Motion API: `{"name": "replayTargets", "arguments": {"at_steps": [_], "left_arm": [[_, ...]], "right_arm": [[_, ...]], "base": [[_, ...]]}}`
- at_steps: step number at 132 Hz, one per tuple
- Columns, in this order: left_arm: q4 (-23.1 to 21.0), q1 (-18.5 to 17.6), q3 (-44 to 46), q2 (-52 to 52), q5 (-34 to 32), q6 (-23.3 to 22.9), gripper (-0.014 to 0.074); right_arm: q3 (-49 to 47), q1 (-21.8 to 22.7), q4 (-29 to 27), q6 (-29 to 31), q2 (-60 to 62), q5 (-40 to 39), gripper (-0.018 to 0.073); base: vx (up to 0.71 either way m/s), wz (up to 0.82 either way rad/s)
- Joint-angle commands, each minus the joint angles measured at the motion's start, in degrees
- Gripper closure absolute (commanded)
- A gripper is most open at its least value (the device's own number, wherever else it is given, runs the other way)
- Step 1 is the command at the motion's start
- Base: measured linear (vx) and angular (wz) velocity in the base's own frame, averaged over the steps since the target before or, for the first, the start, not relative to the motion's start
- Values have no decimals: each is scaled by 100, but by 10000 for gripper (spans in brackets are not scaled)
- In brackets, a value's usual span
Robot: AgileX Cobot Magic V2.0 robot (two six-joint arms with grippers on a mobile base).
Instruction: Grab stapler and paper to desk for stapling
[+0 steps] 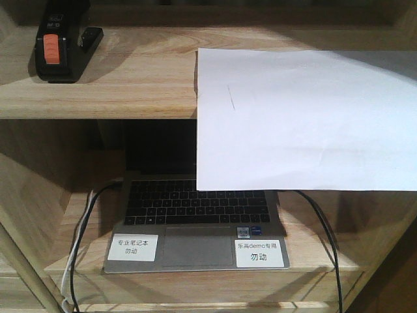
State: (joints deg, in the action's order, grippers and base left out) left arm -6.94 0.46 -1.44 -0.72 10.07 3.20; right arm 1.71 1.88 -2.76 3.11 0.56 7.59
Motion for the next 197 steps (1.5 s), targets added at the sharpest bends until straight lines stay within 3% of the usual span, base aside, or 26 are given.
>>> {"name": "replayTargets", "arguments": {"at_steps": [1,142,186,197], "left_arm": [[-7,8,-54,-89,-439,-15,603],[-7,8,-54,-89,-445,-15,603],[-13,8,-54,-89,-654,-15,603],[-13,8,-54,-89,-908,-15,603]], "right_arm": [[10,31,28,17,59,-433,569],[10,31,28,17,59,-433,569],[10,30,33,17,59,-721,569],[10,30,33,17,59,-1152,569]], "base": [[0,0],[0,0],[0,0],[0,0]]}}
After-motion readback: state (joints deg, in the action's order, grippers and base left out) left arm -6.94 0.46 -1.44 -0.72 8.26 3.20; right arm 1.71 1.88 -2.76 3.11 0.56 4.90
